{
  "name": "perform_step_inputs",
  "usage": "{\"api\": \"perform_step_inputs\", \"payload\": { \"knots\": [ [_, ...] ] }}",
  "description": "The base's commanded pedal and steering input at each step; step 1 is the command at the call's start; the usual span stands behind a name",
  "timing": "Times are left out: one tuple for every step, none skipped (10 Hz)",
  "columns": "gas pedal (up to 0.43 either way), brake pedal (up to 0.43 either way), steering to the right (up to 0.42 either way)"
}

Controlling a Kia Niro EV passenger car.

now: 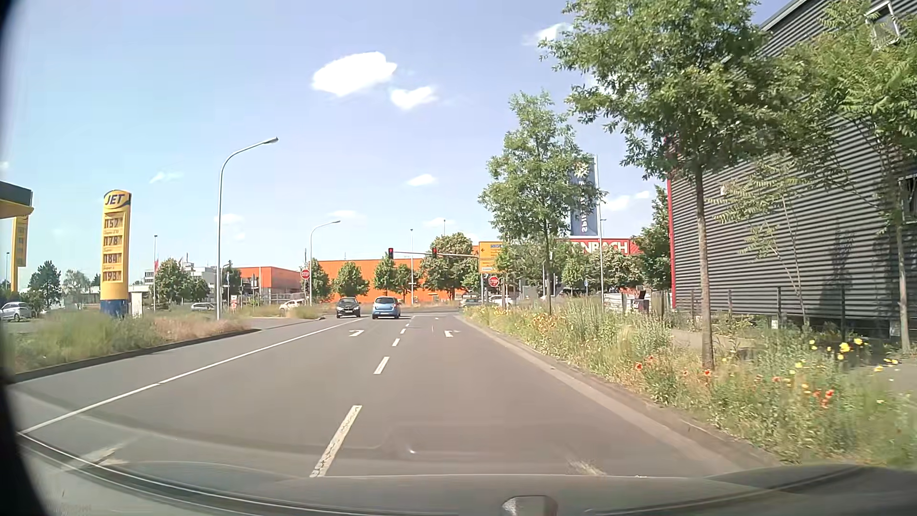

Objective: Follow the waypoints while adhering to traffic rules and regulations

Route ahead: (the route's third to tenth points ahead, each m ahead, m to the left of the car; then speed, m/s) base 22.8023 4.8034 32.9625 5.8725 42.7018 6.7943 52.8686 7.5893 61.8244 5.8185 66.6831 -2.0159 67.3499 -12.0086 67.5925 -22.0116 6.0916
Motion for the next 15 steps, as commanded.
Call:
{"api": "perform_step_inputs", "payload": {
  "knots": [
    [0.150, 0.030, -0.038],
    [0.150, 0.030, -0.038],
    [0.150, 0.030, -0.038],
    [0.150, 0.030, -0.038],
    [0.150, 0.030, -0.038],
    [0.150, 0.030, -0.037],
    [0.150, 0.030, -0.036],
    [0.150, 0.030, -0.036],
    [0.150, 0.030, -0.035],
    [0.130, 0.030, -0.034],
    [0.110, 0.030, -0.033],
    [0.110, 0.030, -0.031],
    [0.098, 0.030, -0.031],
    [0.098, 0.030, -0.029],
    [0.079, 0.030, -0.026]
  ]
}}
